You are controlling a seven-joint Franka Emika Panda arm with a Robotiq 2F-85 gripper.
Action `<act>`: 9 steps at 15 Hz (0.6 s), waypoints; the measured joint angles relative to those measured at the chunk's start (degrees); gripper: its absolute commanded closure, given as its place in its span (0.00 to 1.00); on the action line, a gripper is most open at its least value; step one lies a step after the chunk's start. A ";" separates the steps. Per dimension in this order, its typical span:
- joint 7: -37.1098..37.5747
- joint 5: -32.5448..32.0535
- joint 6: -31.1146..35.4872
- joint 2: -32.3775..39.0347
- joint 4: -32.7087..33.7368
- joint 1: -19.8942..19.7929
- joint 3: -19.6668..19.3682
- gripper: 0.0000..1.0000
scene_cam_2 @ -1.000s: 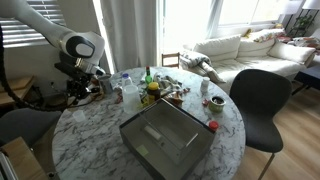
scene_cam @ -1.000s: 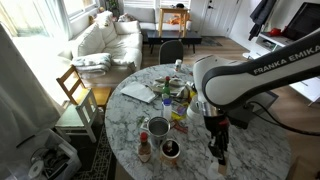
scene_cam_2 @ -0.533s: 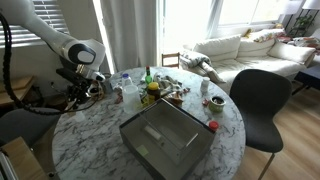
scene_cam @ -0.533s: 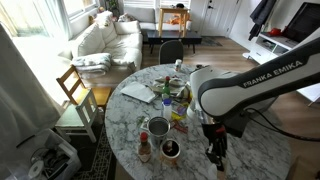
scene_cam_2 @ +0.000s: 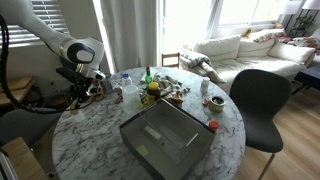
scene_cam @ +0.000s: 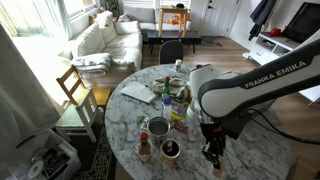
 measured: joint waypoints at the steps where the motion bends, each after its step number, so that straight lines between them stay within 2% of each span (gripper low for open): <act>1: 0.72 -0.10 0.30 0.00 -0.12 0.00 -0.06 0.92; 9: 6.56 -1.43 1.19 0.00 -0.89 0.00 -0.82 0.92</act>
